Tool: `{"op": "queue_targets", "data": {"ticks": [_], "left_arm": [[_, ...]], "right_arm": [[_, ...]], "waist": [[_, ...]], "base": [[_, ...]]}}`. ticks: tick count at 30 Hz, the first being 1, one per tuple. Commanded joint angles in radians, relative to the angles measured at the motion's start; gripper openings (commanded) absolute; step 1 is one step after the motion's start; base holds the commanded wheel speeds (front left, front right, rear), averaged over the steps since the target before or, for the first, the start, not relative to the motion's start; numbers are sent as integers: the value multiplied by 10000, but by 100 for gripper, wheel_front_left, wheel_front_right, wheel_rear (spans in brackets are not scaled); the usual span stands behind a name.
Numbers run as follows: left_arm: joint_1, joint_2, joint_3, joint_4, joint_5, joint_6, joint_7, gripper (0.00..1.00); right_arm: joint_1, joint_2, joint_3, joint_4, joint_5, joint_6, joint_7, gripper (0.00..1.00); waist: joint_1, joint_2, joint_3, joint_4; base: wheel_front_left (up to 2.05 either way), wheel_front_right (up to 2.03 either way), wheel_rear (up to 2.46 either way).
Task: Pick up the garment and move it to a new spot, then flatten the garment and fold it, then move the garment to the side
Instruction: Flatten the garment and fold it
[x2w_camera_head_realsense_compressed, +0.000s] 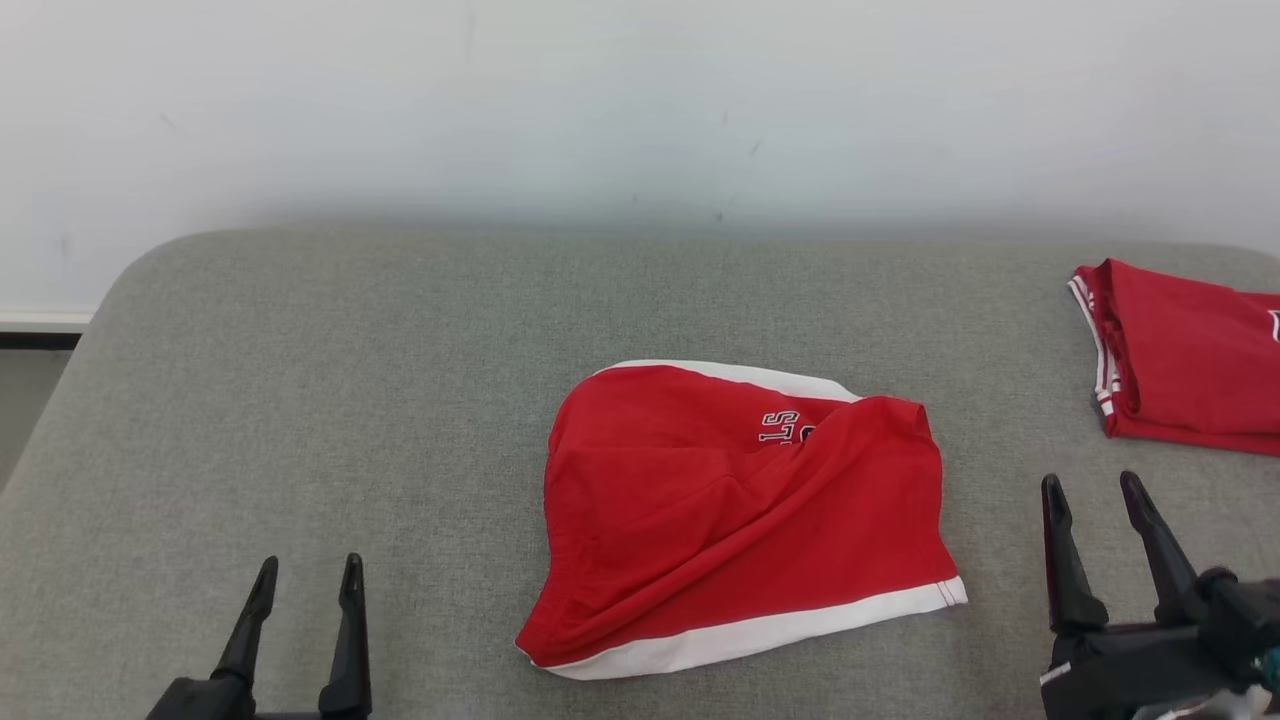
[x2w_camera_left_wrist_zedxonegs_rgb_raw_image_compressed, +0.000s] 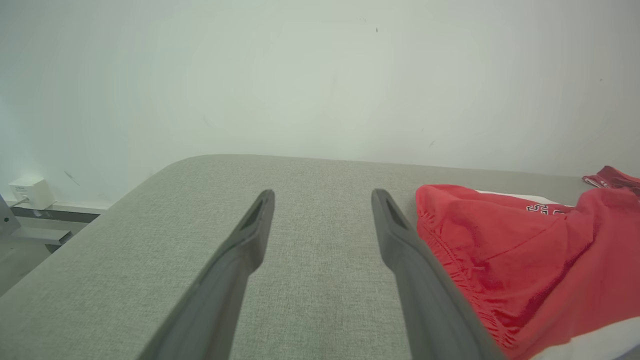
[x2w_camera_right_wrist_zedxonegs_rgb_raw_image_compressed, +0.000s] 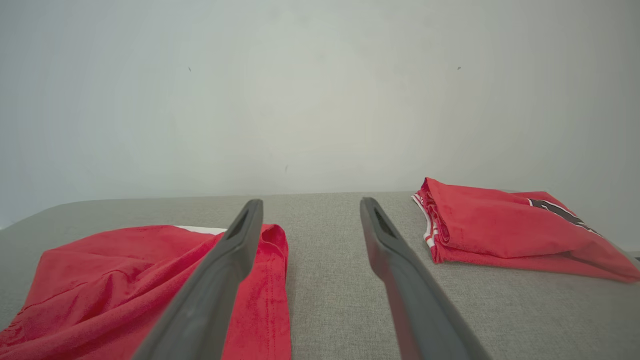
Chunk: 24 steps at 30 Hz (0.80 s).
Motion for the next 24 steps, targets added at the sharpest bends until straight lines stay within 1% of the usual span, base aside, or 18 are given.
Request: {"op": "queue_targets", "data": {"ticks": [1, 5, 8, 12, 17, 20, 22, 24], "left_arm": [[112, 79, 76, 11, 38, 14, -32, 100], [205, 75, 277, 88, 131, 14, -32, 100], [317, 18, 416, 45, 275, 18, -32, 100], [451, -40, 600, 32, 408, 28, -32, 100], [468, -28, 698, 127, 487, 23, -32, 100], [393, 167, 405, 185, 345, 20, -32, 100], [314, 454, -66, 265, 139, 18, -31, 100], [191, 891, -647, 410, -13, 19, -32, 100]], "right_arm": [[217, 84, -54, -171, -101, -31, -40, 100], [995, 339, -240, -899, -191, -31, -37, 100], [1435, 426, -332, -1195, -204, -31, -25, 100], [1771, 561, -406, -1322, -239, -31, -23, 100], [1796, 606, -405, -1211, -261, -31, -24, 100], [1708, 488, -326, -1077, -255, -31, -24, 100], [1613, 371, -254, -906, -212, -31, -22, 100], [1497, 225, -179, -696, -161, -31, -22, 100]], "waist": [[1, 0, -85, -68], [1, 0, -149, -105], [1, 0, -187, -108], [1, 0, -212, -106], [1, 0, -202, -56], [1, 0, -161, -17], [1, 0, -126, 0], [1, 0, -55, 19]], "base": [[0, 0, 0], [0, 0, 0], [0, 0, 0], [0, 0, 0], [0, 0, 0], [0, 0, 0], [0, 0, 0], [0, 0, 0]]}}
